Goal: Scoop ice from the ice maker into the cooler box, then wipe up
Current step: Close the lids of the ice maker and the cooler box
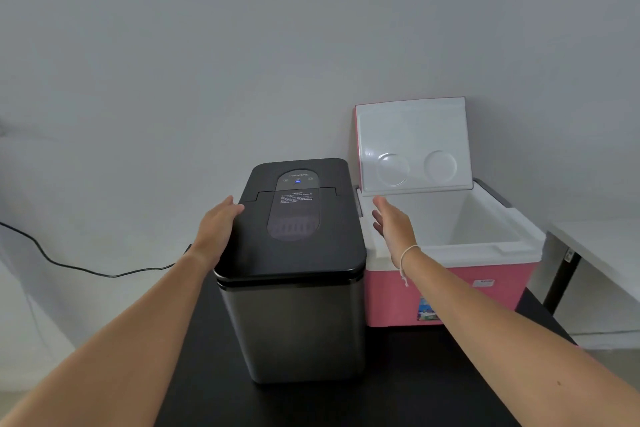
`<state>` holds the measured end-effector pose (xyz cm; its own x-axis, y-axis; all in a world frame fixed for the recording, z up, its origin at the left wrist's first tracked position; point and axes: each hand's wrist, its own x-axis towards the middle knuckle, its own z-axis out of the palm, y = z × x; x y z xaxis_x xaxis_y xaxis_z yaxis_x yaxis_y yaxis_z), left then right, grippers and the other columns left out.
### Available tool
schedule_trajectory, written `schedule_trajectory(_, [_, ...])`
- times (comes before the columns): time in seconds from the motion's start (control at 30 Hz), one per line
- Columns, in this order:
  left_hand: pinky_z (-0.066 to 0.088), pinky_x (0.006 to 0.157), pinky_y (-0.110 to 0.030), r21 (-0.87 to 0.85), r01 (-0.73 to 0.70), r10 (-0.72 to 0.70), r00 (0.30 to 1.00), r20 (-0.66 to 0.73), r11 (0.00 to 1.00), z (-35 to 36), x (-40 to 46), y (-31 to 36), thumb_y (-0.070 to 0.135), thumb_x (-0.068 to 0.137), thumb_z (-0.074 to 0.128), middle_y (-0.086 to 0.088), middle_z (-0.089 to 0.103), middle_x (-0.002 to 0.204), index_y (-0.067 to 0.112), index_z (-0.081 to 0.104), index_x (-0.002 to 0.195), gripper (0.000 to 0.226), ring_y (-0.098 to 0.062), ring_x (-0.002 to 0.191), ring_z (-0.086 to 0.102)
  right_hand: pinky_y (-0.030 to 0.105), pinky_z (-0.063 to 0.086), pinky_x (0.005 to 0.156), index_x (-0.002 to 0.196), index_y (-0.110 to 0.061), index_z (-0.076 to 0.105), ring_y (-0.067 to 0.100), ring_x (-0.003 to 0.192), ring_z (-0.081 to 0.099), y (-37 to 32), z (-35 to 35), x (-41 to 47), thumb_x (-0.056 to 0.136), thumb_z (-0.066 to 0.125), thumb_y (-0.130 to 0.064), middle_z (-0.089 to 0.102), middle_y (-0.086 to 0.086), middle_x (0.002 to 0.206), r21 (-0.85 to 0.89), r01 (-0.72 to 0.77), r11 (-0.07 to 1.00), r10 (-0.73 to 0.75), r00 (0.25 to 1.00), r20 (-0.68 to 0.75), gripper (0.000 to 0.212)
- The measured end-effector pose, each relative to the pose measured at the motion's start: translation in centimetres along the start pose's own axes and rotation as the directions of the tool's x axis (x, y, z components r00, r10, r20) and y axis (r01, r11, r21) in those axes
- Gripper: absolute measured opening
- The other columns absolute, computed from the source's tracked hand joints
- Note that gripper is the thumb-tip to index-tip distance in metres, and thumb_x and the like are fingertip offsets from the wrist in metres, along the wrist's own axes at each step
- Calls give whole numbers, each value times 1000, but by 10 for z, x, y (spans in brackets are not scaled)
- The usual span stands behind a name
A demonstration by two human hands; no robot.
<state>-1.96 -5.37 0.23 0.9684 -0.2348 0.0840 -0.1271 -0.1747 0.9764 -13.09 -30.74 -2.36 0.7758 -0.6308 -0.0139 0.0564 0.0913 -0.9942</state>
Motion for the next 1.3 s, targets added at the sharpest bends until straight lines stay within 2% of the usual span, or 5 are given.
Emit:
schedule_trajectory(0.8, [22,117,-39,-159,-12,43,981,190,987,208,18,67,30,83,55,-3,42,147,15,38,142,64,-19,137,35,47,44,97,93,7,55,33,82,52,-49,-165,71,90,50,-36,41,3,83,-93,41,995,-49,995,-92,44])
schedule_trajectory(0.83, [22,117,-41,-152,1,29,981,193,988,214,24,70,31,78,56,-5,40,148,12,37,143,70,-22,138,35,50,42,99,104,14,53,21,122,27,-51,-168,77,91,48,-34,38,1,87,-92,43,995,-52,994,-95,50])
schedule_trajectory(0.9, [21,117,-42,-147,15,15,979,202,989,224,38,72,30,75,55,-12,35,150,6,33,142,75,-28,139,32,52,23,105,116,16,43,11,85,33,-54,-175,92,92,47,-31,37,0,88,-90,53,994,-63,992,-109,54])
schedule_trajectory(1.07, [24,116,-40,-150,9,20,982,187,989,250,77,76,40,83,54,0,34,151,15,32,145,70,-19,138,33,29,28,64,67,-15,38,15,68,28,-60,-187,137,93,45,-28,31,1,73,-147,78,986,-98,986,-134,30])
schedule_trajectory(1.3, [31,95,-27,-147,80,-60,990,131,986,290,159,68,29,96,44,7,54,115,23,56,106,17,-15,112,42,38,41,93,109,1,53,37,106,51,-61,-192,217,97,39,-32,55,22,109,-273,62,960,-92,991,-95,38])
